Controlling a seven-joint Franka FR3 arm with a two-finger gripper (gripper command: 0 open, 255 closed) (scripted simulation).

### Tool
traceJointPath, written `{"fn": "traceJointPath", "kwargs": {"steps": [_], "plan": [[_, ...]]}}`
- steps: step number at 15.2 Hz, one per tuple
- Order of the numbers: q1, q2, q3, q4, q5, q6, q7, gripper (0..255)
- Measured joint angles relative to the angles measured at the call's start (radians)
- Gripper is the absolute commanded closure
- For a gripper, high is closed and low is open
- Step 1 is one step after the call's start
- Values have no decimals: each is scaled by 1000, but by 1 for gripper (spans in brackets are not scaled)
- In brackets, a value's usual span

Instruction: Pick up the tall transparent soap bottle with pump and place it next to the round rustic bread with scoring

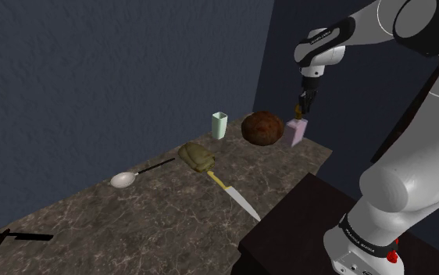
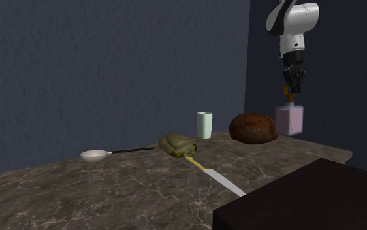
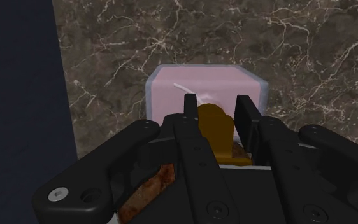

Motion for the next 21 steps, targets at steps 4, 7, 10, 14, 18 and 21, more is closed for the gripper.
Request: {"fn": "traceJointPath", "kwargs": {"steps": [4, 7, 10, 14, 18, 21], "plan": [[-1, 24, 1, -28, 4, 52, 2, 255], [-4, 47, 0, -43, 9, 89, 0, 255], [-4, 63, 2, -62, 12, 124, 2, 255], [-6, 89, 3, -79, 17, 166, 2, 255], [-6, 93, 3, -80, 18, 171, 2, 255], [-6, 94, 3, -80, 18, 172, 2, 0]]}}
